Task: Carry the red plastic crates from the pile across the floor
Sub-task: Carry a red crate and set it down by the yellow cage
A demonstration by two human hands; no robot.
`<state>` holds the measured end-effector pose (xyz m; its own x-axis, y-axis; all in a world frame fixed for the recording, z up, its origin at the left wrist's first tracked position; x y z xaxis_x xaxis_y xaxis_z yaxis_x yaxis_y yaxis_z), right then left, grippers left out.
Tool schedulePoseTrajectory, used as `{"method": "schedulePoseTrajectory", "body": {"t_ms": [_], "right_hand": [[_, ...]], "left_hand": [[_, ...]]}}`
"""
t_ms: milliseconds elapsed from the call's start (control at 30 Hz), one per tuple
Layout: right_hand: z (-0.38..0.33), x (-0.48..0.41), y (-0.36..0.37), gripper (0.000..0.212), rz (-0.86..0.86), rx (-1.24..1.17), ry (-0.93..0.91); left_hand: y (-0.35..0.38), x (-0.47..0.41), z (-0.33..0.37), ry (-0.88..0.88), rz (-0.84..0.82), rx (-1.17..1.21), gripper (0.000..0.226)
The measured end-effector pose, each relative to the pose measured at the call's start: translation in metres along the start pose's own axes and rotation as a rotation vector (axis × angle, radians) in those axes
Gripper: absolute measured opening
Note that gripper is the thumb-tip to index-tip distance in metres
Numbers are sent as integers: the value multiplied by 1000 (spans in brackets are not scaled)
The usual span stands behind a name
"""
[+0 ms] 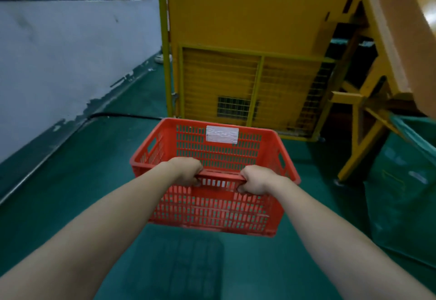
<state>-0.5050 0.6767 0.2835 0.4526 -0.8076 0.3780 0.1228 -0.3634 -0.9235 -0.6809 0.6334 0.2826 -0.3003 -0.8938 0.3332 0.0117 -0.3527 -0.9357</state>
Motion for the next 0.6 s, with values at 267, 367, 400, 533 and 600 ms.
{"method": "schedulePoseTrajectory", "body": {"t_ms": [267,367,400,533,600], "right_hand": [[-3,-146,-56,19,18,68,-66],[-13,-214,-78,14,7,78,-64],[-17,-239,-87,13,-2,68,-58],[-34,-334,-129,15,-4,26,-20],[-43,-377,-149,19,6,13,-6]], "left_hand": [[-39,-93,-102,-57,57,2,28],[-54,-136,-160,-66,57,-6,26],[-61,-152,-182,-62,59,-4,26],[-97,-211,-270,-42,37,-28,25],[-117,-238,-310,-30,19,-45,24]]}}
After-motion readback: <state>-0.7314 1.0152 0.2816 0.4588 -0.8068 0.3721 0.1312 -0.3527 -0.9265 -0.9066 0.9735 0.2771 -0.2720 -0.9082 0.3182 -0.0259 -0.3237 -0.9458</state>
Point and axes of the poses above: each hand's wrist, its own x-axis away from the middle knuckle, its own y-axis out of the palm, z = x × y, the point moved 6 cm from there along -x, towards the middle knuckle, and after that the axes turned 9 degrees about y, right-handed, at the moved point
